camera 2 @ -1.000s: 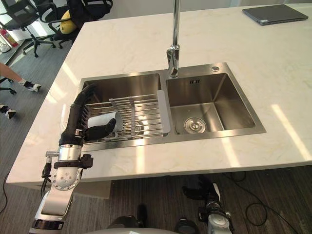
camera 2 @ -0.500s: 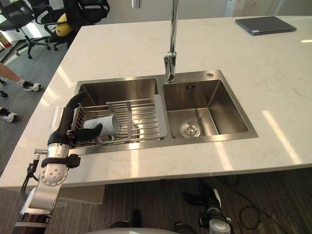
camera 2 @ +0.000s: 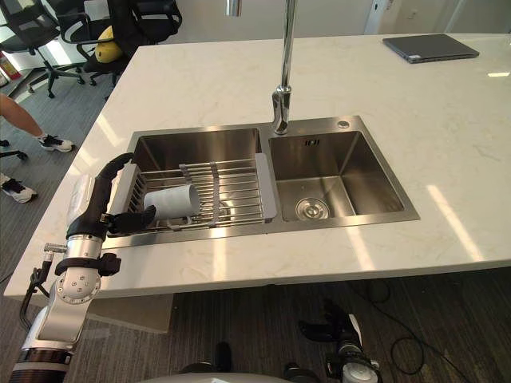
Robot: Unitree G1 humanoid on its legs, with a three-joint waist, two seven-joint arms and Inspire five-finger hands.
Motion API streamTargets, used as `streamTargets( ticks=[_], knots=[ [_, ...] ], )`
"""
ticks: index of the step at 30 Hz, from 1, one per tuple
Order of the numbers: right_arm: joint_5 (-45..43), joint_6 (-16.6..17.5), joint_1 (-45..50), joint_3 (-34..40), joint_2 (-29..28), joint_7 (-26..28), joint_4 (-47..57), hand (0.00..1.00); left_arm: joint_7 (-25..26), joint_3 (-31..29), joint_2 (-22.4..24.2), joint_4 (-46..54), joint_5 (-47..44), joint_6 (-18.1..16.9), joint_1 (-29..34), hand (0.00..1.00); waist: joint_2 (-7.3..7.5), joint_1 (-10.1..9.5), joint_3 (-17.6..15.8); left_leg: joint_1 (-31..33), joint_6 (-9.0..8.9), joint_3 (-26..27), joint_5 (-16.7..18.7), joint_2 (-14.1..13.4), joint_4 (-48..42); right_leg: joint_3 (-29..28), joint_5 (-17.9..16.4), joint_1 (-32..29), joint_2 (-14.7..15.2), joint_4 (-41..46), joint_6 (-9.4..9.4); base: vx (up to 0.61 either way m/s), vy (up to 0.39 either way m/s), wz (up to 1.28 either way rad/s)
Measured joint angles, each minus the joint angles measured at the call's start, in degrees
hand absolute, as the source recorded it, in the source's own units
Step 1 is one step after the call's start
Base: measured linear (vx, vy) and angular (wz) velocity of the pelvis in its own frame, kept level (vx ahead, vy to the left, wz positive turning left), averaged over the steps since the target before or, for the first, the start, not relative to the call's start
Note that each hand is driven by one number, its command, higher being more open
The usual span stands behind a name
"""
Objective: Walk over to the sink, pick up the cup, carry it to the dishwasher, place the cup inside the dishwasher, then close the dishwasher door
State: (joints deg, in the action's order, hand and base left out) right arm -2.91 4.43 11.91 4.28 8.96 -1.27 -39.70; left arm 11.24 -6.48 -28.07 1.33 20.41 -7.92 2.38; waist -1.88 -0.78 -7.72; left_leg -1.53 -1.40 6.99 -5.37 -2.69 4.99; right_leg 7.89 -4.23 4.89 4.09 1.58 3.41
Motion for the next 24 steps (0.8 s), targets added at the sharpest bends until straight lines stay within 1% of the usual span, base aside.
streamTargets(
  ticks=[7,12,20,24],
  knots=[
    [0.30,0.00,-0.21,0.00,0.00,-0.02,0.02,0.90,-1.23,0.55,-0.14,-0.04,1.62,-0.01,-0.09,0.90,0.00,0.22,0.00,0.00,0.00,-0.06,0.03,0.10,0.01,0.13,0.19,0.47,-0.07,-0.65,-0.02,0.02,-0.003,0.00],
    [0.30,0.00,-0.18,-0.01,0.00,-0.03,0.03,0.90,-2.06,3.39,-1.44,-1.49,3.98,-0.03,-1.00,0.90,-0.01,0.32,0.01,-0.07,-0.01,0.05,0.03,0.02,0.03,-0.02,0.40,0.46,-0.11,-0.65,-0.11,-0.03,0.002,-0.01],
    [0.33,-0.14,0.32,-0.01,0.00,-0.02,0.02,0.90,-3.04,5.03,-3.02,-3.26,7.67,-0.06,-1.91,0.90,-0.01,0.90,0.01,-0.07,-0.02,0.34,0.04,-0.01,0.04,-0.36,0.56,0.34,-0.10,-0.90,-0.07,-0.02,0.002,-0.01],
    [0.83,-0.14,0.02,-0.02,0.01,0.04,0.04,0.90,-4.01,5.73,-4.12,-4.43,7.85,-0.03,-2.66,0.90,-0.02,1.39,0.01,-0.01,-0.06,0.35,0.08,-0.02,0.04,-0.34,0.57,0.34,-0.13,-0.96,-0.08,0.00,0.000,0.00]
  ],
)
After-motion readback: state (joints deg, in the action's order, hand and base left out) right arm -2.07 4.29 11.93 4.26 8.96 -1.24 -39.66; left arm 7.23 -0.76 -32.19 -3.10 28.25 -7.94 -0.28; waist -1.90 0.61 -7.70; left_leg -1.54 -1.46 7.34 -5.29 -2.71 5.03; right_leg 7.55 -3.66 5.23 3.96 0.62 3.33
